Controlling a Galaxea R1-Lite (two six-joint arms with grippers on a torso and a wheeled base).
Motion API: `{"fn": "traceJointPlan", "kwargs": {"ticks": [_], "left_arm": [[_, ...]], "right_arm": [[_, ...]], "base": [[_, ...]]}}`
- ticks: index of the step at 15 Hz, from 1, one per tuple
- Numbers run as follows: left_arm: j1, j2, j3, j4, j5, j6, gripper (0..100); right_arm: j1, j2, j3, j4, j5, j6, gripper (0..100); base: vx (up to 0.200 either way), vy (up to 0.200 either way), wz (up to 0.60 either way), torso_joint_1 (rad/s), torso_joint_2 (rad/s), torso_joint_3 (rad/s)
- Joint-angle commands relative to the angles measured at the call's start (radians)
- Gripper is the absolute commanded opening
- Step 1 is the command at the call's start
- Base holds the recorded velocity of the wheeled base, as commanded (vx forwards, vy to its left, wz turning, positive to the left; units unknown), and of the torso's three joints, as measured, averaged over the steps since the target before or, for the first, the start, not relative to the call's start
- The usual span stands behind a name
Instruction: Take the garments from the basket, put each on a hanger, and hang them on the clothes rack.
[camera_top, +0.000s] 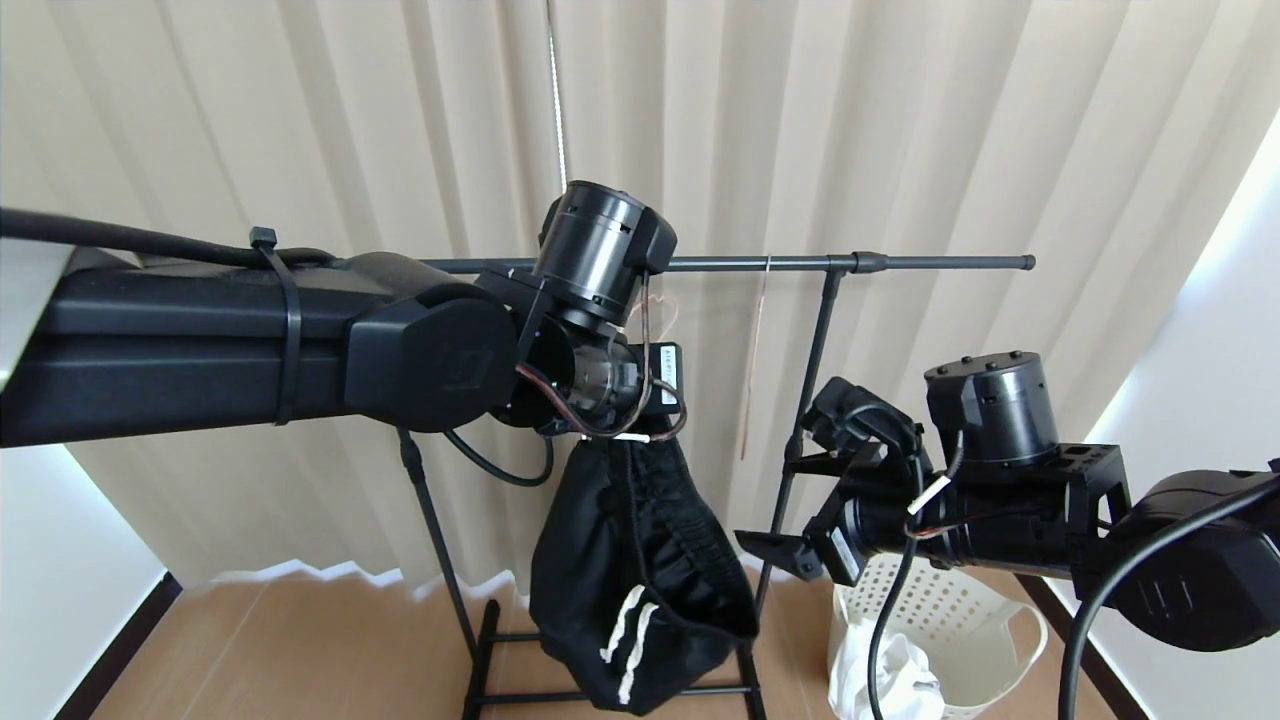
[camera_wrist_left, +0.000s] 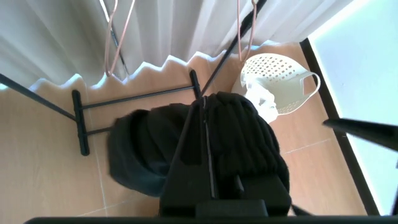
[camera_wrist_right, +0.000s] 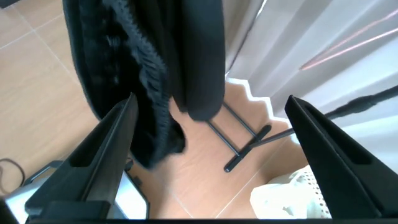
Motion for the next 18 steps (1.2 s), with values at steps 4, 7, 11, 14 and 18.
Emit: {"fn": "traceJointPlan", "kwargs": {"ticks": [4,7,11,14,18], "left_arm": [[-0.002,-0.001,0.001,0.001,0.002,-0.001,0],[-0.005,0.000,-0.001,0.001,0.000,0.002,0],[-0.022,-0.001,-0.002,0.001,0.000,0.003,0],[-0.030,-0.016,0.002,0.001,0.000,0.003,0],[-0.042,-0.023,0.008,0.002,0.002,0.003,0]], "right_arm": [[0.063,0.007,0.039,-0.025,-0.002,0.000,100],[0.068,0.040,0.062,-0.094,-0.005,0.000,100],[0.057,0.093,0.057,-0.121,-0.008,-0.002,100],[0.042,0.143,0.054,-0.152,-0.017,-0.003,100],[0.042,0.175,0.059,-0.195,-0.029,-0.002,100]], "base": [[0.000,0.000,0.00,0.000,0.00,0.000],[0.000,0.000,0.00,0.000,0.00,0.000],[0.000,0.000,0.00,0.000,0.00,0.000],[0.000,0.000,0.00,0.000,0.00,0.000],[0.000,0.000,0.00,0.000,0.00,0.000]]}}
